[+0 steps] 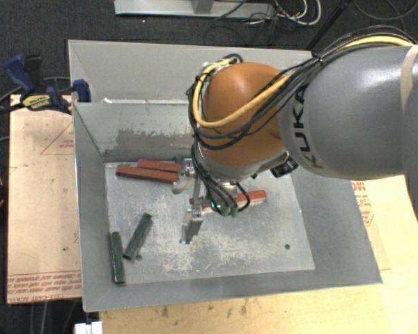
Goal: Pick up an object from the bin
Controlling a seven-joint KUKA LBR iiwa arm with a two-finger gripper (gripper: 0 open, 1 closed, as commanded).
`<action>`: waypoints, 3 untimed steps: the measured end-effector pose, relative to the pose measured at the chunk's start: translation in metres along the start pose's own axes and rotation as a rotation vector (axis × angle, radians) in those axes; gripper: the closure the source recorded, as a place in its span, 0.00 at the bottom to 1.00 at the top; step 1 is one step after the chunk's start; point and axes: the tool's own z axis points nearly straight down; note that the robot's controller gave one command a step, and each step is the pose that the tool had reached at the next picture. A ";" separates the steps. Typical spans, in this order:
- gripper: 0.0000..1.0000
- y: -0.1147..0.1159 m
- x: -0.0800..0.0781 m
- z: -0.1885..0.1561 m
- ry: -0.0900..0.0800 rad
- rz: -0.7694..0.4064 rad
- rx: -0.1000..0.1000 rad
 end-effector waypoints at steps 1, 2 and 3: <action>0.00 -0.001 -0.002 -0.004 -0.007 0.003 -0.001; 0.00 0.018 -0.003 0.027 -0.016 -0.140 -0.001; 0.00 0.043 0.000 0.057 -0.009 -0.604 0.001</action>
Offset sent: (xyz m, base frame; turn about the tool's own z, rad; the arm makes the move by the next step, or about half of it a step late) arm -0.0047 0.0797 -0.1391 -0.5797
